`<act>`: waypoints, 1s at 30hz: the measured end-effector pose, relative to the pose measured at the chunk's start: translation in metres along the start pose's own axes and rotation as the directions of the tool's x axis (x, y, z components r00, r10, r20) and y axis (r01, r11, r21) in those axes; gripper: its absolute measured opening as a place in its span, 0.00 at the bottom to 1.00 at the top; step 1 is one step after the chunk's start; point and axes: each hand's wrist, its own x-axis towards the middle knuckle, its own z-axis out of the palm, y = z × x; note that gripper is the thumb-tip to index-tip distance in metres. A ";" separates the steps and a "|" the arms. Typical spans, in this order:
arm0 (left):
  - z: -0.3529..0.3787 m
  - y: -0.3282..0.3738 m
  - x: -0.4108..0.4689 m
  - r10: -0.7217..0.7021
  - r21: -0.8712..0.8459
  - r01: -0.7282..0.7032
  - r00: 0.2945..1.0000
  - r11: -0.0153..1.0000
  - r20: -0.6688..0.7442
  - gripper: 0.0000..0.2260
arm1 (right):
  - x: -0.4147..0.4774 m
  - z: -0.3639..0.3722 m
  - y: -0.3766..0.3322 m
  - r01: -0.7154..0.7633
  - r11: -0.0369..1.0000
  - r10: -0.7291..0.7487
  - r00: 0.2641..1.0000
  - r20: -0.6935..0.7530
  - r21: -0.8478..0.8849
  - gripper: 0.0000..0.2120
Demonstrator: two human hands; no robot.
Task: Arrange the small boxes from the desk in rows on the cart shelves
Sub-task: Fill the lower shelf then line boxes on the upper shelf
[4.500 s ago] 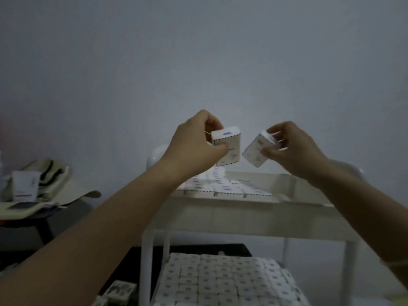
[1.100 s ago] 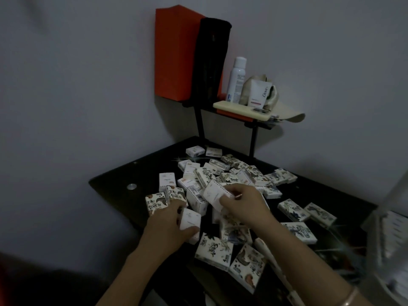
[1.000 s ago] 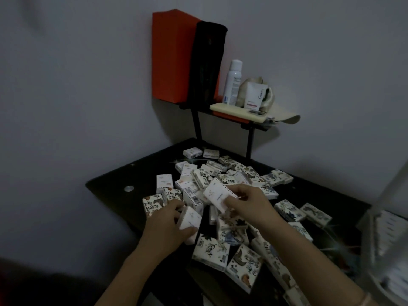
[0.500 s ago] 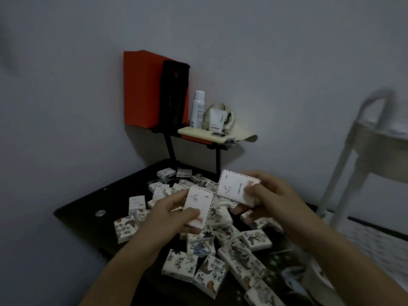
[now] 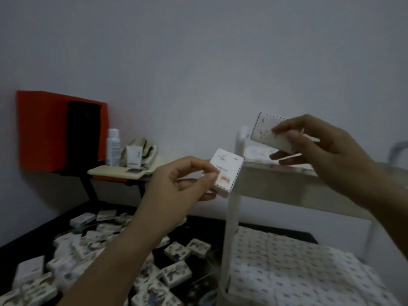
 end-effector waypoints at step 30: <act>0.167 0.009 0.213 -0.007 0.565 -0.206 0.937 0.799 0.351 0.13 | 0.105 -0.121 0.147 -0.430 0.660 0.617 0.779 0.117 -0.617 0.14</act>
